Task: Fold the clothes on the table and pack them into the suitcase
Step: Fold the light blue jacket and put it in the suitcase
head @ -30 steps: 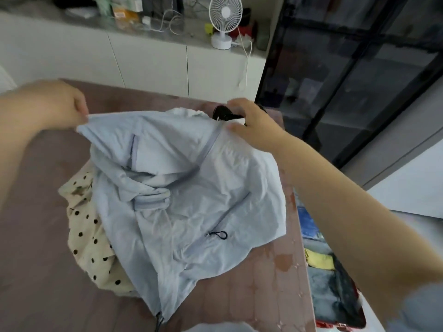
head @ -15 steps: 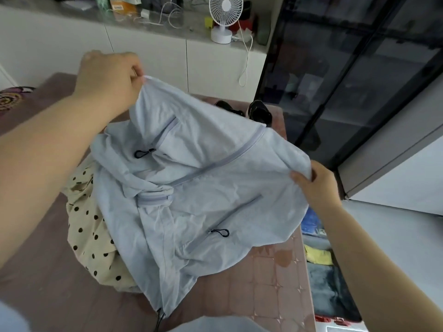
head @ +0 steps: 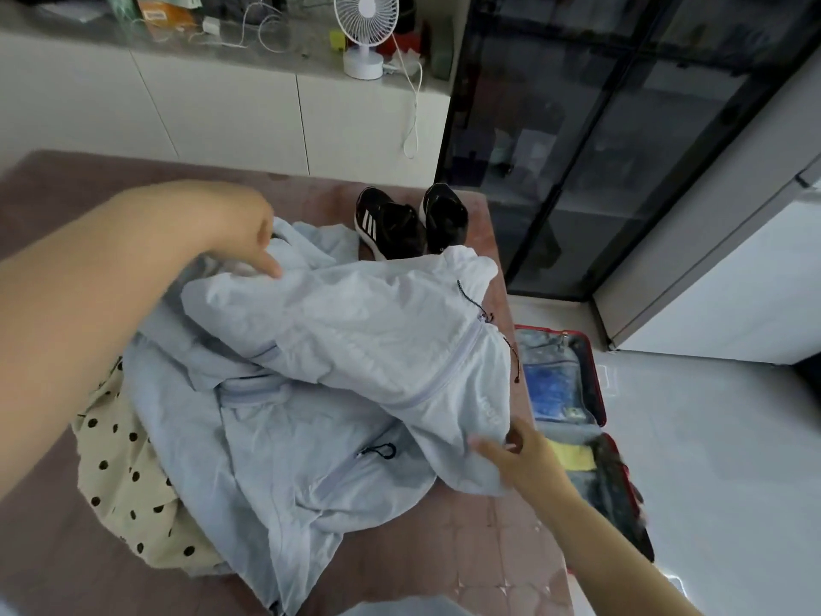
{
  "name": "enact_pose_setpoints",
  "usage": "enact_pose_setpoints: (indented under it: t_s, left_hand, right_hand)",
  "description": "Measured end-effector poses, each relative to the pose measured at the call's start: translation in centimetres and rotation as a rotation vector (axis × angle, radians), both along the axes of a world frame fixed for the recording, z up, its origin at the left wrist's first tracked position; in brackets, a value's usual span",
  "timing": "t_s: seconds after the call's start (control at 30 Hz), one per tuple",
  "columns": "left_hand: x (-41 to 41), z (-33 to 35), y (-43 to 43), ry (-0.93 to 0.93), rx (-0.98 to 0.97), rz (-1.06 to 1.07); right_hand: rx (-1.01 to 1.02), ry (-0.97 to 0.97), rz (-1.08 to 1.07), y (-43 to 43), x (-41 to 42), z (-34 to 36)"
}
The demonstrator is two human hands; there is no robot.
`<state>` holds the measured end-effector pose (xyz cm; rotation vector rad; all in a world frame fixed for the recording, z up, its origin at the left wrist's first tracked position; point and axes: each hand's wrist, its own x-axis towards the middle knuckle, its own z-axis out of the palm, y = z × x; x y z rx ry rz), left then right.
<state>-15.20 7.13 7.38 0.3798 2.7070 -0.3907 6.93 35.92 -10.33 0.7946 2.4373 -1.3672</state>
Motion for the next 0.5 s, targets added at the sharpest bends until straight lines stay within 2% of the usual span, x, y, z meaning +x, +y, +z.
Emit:
enact_pose_setpoints:
  t_s: [0.07,0.13,0.2,0.27,0.33,0.4,0.5]
  left_hand:
    - [-1.5,-1.3,2.2,0.185,0.238,-0.086]
    - [-2.8,-3.2,3.9,0.239,0.357,-0.137]
    - [-3.9,-5.8,4.3,0.105,0.26,-0.105]
    - [-4.7,-8.2,3.7,-0.037,0.067,-0.089]
    - [-5.0,-9.5,2.7,-0.053,-0.006,-0.101]
    - [-5.3,-9.4,1.9,-0.019,0.118,-0.075]
    - [-6.0,-5.7,-0.3,0.09,0.441,0.035]
  right_hand:
    - [-0.177,0.071,-0.199,0.8,-1.2,0.6]
    - [-0.322,0.089,-0.382,2.0,-3.3,0.6]
    - [-0.364,0.034,-0.479,2.8,-5.7,0.5]
    - [-0.457,-0.046,-0.505,2.8,-7.1,0.3]
    - [-0.549,-0.09,-0.475,2.4,-7.4,0.7]
    - [-0.555,-0.061,-0.411,3.1,-7.7,1.5]
    - [-0.413,0.091,-0.395,5.0,-9.7,3.7]
